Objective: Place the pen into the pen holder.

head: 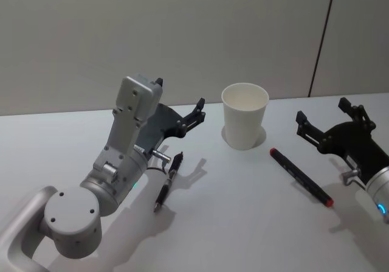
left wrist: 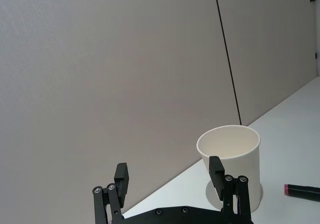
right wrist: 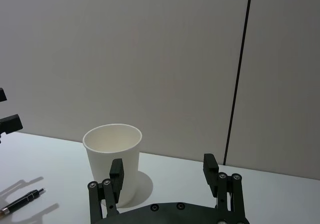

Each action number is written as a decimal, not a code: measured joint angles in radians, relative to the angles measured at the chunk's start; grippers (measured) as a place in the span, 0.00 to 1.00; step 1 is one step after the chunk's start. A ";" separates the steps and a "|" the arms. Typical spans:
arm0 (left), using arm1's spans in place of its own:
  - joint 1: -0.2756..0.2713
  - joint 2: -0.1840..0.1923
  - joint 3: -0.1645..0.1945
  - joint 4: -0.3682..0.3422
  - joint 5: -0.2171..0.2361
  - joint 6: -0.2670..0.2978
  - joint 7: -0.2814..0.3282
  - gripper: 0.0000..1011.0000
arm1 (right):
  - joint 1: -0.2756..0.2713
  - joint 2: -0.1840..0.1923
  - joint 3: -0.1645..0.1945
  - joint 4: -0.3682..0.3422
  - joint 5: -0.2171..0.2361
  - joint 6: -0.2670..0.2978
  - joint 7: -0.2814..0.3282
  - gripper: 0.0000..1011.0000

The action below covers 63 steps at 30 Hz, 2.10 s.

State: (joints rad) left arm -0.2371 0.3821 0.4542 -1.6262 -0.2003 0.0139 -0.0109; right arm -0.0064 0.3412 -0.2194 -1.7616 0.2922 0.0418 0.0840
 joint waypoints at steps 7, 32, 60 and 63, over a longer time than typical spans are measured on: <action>0.000 0.000 0.000 0.000 0.000 0.000 0.000 0.99 | 0.009 0.007 0.009 0.002 0.009 0.023 0.015 0.99; 0.000 0.000 0.000 0.000 0.000 0.000 0.000 0.99 | 0.002 0.028 0.026 -0.076 0.044 0.287 -0.002 0.99; 0.000 0.000 0.000 0.000 0.000 0.000 0.000 0.99 | 0.090 -0.026 -0.032 -0.013 -0.087 0.544 0.051 0.99; 0.000 0.000 0.000 0.000 0.000 0.000 0.000 0.99 | 0.095 -0.031 -0.037 -0.002 -0.096 0.549 0.055 0.99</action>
State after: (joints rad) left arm -0.2371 0.3821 0.4542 -1.6262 -0.2004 0.0139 -0.0110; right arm 0.0882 0.3105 -0.2567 -1.7639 0.1960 0.5909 0.1391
